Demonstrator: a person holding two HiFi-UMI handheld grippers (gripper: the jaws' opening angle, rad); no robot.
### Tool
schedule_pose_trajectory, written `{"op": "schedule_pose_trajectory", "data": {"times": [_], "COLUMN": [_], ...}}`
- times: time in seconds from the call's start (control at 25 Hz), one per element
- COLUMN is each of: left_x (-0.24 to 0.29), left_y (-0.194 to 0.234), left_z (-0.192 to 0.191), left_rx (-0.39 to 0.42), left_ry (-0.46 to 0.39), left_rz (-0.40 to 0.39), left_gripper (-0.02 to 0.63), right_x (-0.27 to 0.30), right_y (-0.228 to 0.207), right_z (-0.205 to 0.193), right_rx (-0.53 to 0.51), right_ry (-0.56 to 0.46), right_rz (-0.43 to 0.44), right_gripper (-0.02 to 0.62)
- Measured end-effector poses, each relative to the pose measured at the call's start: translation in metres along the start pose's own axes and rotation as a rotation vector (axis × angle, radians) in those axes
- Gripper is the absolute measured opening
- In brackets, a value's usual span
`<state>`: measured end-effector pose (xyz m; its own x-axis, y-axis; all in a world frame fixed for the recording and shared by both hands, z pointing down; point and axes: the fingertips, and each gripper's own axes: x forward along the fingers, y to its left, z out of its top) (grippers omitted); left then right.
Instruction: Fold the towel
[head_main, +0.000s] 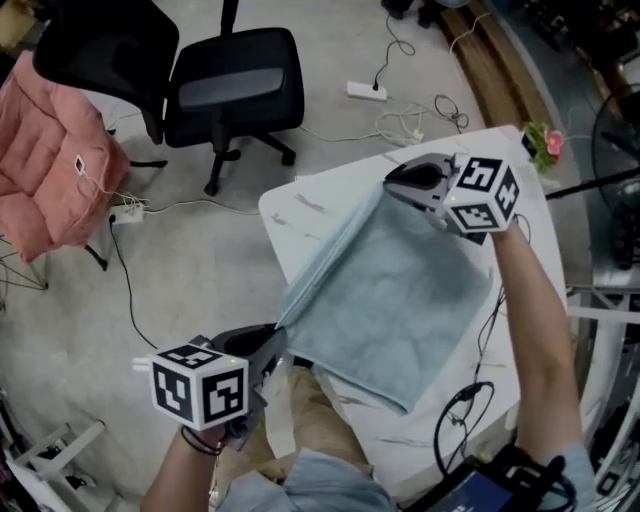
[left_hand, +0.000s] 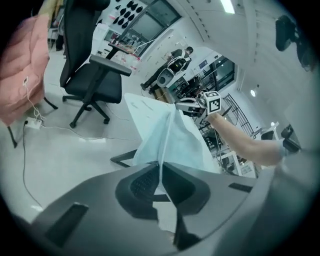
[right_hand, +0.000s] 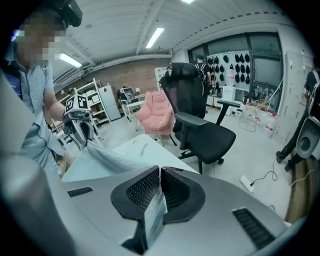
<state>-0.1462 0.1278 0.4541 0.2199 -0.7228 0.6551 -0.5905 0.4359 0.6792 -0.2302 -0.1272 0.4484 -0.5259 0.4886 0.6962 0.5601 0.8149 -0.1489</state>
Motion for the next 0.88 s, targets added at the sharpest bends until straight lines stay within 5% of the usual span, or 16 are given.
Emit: {"op": "schedule_pose_trajectory", "data": {"times": [0.64, 0.88], "left_x": [0.043, 0.060], "left_y": [0.065, 0.068], "left_z": [0.000, 0.003], "left_rx": [-0.105, -0.091], "left_ry": [0.060, 0.063], "left_rz": [-0.083, -0.017], "left_gripper": [0.029, 0.040], "right_x": [0.036, 0.040], "right_y": [-0.015, -0.018], "right_z": [-0.020, -0.017], "right_rx": [0.039, 0.005], "right_ry": [0.019, -0.017], "right_rz": [0.029, -0.027], "right_gripper": [0.032, 0.061]}}
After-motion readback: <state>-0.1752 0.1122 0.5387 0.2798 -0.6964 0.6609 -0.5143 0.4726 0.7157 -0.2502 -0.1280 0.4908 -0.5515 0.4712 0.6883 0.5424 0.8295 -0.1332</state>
